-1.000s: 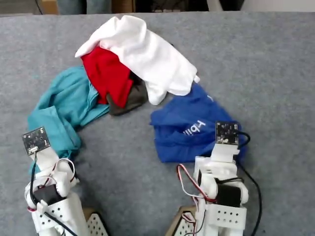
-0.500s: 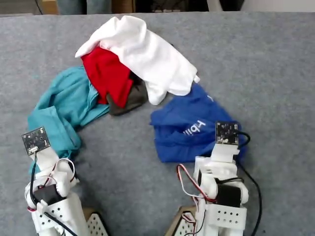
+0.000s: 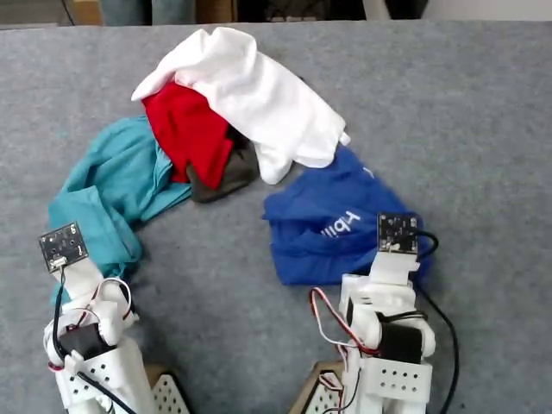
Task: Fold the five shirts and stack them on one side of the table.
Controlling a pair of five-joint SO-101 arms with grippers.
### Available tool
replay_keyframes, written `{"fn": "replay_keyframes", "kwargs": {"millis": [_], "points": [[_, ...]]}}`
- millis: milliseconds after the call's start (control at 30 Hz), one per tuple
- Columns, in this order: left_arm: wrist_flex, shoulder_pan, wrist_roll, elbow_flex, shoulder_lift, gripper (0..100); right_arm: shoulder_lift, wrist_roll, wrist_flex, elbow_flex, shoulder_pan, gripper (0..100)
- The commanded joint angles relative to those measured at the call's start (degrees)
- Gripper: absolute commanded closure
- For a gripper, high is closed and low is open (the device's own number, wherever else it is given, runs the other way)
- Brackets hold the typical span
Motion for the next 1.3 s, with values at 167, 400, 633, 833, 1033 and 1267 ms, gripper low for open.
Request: {"fn": "replay_keyframes", "kwargs": {"millis": [167,400,633,833,1033,1267], "points": [[-5.27,0.04,-0.35,0.75,-0.62,97,-4.79,-0.35,0.18,-0.13,-0.62,98.4],[-13.98,0.75,-0.09,0.75,-0.62,97,-4.79,-0.35,0.18,-0.13,-0.62,98.4],[-21.89,11.03,-0.35,-0.04,-0.62,97,-4.79,-0.35,0.18,-0.13,-0.62,98.4],[-26.29,21.67,-0.09,-0.04,-0.62,97,-4.79,-0.35,0.18,-0.13,-0.62,98.4],[-29.45,23.43,-0.35,-3.74,-0.62,97,-4.79,-0.35,0.18,-0.13,-0.62,98.4],[-29.10,23.87,-0.44,-13.14,-0.62,97,-4.79,-0.35,0.18,-0.13,-0.62,98.4]]}}
